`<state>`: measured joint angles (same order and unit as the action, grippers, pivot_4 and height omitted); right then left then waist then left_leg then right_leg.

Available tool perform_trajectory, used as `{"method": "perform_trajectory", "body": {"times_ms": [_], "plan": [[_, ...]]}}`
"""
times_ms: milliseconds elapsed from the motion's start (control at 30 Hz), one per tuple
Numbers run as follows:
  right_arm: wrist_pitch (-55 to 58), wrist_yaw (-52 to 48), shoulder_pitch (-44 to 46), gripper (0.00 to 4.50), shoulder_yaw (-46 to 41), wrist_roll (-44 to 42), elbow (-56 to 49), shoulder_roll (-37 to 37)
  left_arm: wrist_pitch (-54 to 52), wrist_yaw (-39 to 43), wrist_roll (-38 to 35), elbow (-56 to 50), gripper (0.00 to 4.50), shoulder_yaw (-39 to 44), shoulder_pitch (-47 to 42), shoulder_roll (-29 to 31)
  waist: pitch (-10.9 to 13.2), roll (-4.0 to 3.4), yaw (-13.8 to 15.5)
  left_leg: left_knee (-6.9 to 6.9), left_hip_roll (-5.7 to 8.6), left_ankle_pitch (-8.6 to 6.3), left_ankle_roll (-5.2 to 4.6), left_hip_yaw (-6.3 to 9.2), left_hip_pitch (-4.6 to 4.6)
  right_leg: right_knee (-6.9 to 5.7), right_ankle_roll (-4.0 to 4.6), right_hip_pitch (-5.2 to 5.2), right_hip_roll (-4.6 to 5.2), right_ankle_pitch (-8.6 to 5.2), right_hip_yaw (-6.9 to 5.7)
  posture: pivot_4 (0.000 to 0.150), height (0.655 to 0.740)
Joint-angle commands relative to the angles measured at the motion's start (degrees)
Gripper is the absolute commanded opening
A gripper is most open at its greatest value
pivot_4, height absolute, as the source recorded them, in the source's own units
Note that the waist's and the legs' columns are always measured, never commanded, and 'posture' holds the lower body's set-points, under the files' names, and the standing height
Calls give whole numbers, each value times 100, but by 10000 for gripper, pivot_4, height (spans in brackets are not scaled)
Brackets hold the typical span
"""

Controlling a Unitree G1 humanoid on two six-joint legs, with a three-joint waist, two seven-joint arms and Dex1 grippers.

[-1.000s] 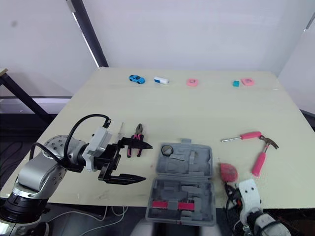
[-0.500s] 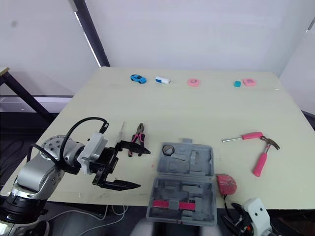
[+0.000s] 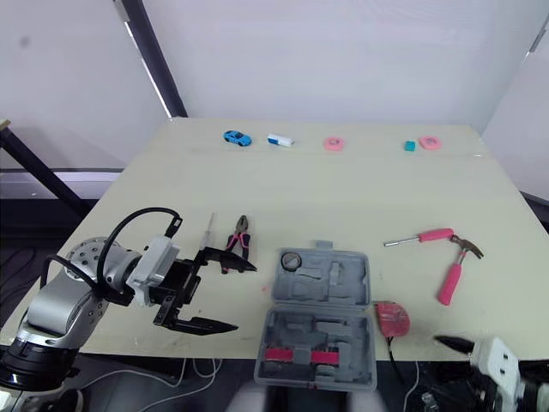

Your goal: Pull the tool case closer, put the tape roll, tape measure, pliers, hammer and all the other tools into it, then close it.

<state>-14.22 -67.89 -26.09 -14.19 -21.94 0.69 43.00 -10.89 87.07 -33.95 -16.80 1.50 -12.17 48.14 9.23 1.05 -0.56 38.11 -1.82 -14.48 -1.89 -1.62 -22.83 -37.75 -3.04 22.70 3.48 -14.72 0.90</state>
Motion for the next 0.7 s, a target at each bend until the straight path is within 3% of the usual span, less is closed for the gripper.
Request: {"method": "perform_trajectory", "body": {"times_ms": [33, 200, 400, 700], "plan": [[-224, -644, 982, 44372, 346, 57, 649, 201, 40, 122, -97, -77, 45000, 48, -39, 88, 3, 5, 0, 0, 0, 0, 0, 2, 0, 0, 2, 0, -6, 0, 0, 1500, 7400], [-466, -1373, 2384, 44372, 976, 340, 1635, 250, 10, 57, -100, -170, 45000, 110, 7, 142, 13, -3, -2, 8, -2, 0, 0, 6, -3, -3, 8, -1, -31, 5, 3, 1500, 7400], [-731, -1736, 3388, 44372, 1621, 723, 2330, 62, -97, -133, -181, -448, 45000, 149, 152, 142, 15, -6, 7, 11, -5, 0, 0, 8, -3, -9, -7, -1, -35, 15, 4, 1500, 7400], [-751, -1678, 3962, 44372, 2090, 1107, 2562, -90, -160, -248, -253, -647, 45000, 210, 277, 215, 16, -8, 3, 18, -28, 0, 0, -3, 0, -13, -3, 0, -40, 18, 11, 1500, 7400]]}}
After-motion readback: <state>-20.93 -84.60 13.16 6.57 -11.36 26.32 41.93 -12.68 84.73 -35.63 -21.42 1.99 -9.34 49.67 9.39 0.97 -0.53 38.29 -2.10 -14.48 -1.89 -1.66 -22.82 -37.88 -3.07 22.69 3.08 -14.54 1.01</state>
